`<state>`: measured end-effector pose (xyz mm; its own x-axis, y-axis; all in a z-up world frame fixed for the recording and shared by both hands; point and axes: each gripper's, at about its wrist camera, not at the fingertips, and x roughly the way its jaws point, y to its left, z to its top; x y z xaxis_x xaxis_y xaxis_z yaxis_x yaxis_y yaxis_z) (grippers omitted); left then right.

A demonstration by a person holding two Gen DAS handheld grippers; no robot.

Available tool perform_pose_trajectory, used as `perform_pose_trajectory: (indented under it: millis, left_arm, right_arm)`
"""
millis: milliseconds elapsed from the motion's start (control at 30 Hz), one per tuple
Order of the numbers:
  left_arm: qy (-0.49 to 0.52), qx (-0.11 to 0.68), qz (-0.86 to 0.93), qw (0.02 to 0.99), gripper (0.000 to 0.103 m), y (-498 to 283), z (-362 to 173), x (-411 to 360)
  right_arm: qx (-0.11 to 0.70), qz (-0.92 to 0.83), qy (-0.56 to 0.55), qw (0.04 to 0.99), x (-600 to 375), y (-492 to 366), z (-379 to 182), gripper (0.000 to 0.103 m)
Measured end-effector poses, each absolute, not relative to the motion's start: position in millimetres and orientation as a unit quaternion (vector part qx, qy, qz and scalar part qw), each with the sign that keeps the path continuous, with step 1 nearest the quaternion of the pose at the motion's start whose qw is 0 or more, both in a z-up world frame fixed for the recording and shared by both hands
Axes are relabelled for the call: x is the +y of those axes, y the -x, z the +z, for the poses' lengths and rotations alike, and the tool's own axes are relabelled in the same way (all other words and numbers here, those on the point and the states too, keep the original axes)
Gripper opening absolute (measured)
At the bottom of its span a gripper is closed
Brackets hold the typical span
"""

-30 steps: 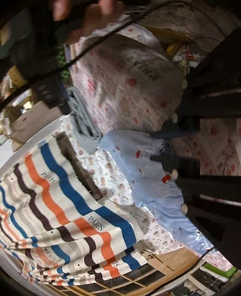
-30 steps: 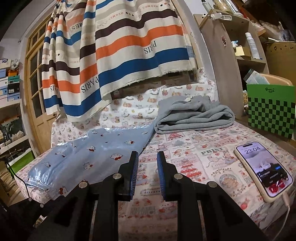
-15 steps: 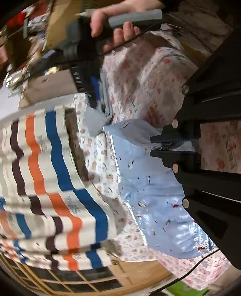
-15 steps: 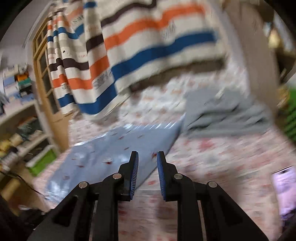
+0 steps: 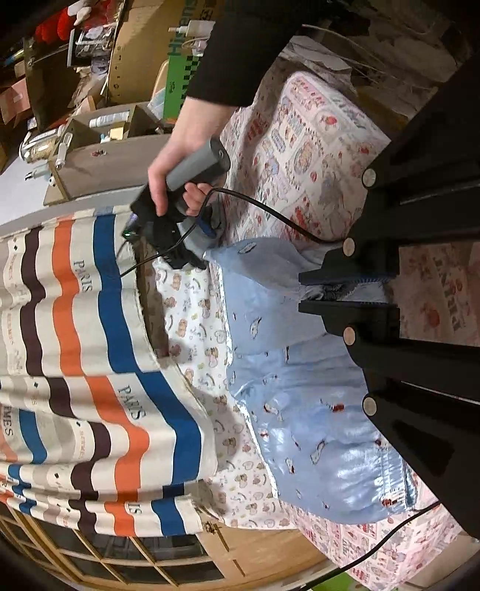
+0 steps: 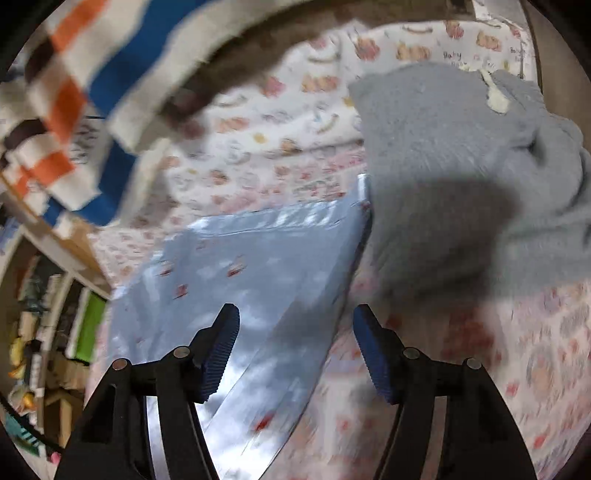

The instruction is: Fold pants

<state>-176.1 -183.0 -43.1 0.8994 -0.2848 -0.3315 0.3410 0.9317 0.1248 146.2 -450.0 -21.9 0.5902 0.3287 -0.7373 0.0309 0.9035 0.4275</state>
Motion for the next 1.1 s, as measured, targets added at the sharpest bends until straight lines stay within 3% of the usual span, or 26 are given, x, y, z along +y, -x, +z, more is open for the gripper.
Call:
perform_pose_trajectory:
  millis: [300,467,833,1100]
  left_arm:
    - [-0.07,0.167,-0.168,0.969,0.007,166.1,-45.9,-168.8]
    - [-0.063,0.164,-0.162,0.971,0.007,165.7,-45.9,-161.2]
    - [0.0,0.152,-0.109,0.982,0.007,163.1,-43.3,-109.4]
    - [0.029,0.133,-0.05,0.989,0.007,181.8,-48.0,-57.1]
  right_arm:
    - [0.47,0.007,-0.232,0.851,-444.7,-200.9,-37.0,0.048]
    - [0.46,-0.047,-0.189,0.866,-433.9,-214.6,-32.3,0.004]
    - [0.415,0.078,-0.174,0.89,-365.7,-240.8,48.9,0.0]
    - [0.392,0.191,-0.115,0.892,-207.7,-253.7,98.4,0.0]
